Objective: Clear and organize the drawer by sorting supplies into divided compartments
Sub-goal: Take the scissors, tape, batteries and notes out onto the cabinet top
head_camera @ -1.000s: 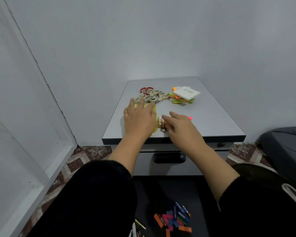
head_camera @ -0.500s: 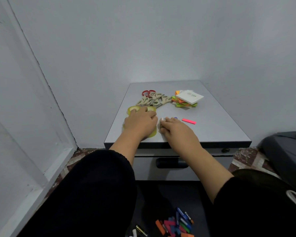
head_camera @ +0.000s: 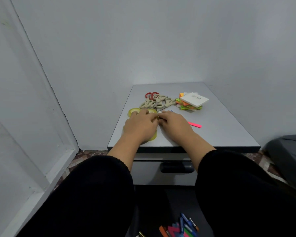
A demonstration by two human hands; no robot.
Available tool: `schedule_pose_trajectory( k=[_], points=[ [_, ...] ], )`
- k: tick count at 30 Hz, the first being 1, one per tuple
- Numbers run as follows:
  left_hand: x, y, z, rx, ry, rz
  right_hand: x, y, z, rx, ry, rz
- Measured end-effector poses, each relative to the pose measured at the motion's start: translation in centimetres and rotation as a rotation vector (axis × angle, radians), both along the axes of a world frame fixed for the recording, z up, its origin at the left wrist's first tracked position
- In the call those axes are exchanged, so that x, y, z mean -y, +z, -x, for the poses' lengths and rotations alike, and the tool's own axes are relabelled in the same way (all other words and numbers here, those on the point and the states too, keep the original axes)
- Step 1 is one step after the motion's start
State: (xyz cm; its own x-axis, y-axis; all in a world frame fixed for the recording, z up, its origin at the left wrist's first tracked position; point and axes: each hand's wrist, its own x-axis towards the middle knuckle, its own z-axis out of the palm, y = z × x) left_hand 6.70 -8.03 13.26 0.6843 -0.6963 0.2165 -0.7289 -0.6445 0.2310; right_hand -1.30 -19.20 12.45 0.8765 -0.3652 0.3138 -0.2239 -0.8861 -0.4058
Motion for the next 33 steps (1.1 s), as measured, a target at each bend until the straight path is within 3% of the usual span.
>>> schedule_pose_trajectory(
  k=[10,16,20,25,33],
  points=[
    [0.0,0.1,-0.2,0.031,0.003,0.022,0.0,0.1,1.1,0.199,-0.058,-0.214],
    [-0.4,0.7,-0.1,0.061,-0.038,0.085,0.6,-0.2,0.5,0.153,-0.134,-0.172],
    [-1.0,0.3,0.8,0.165,-0.077,0.170,0.7,-0.4,-0.2,0.158,-0.161,-0.151],
    [-1.7,-1.9,2.0,0.491,-0.180,0.410,0.8,-0.6,-0.6,0.145,-0.175,-0.093],
    [-1.6,-2.4,2.1,0.556,-0.144,0.341,0.5,-0.4,-0.5,0.120,-0.165,-0.066]
  ],
)
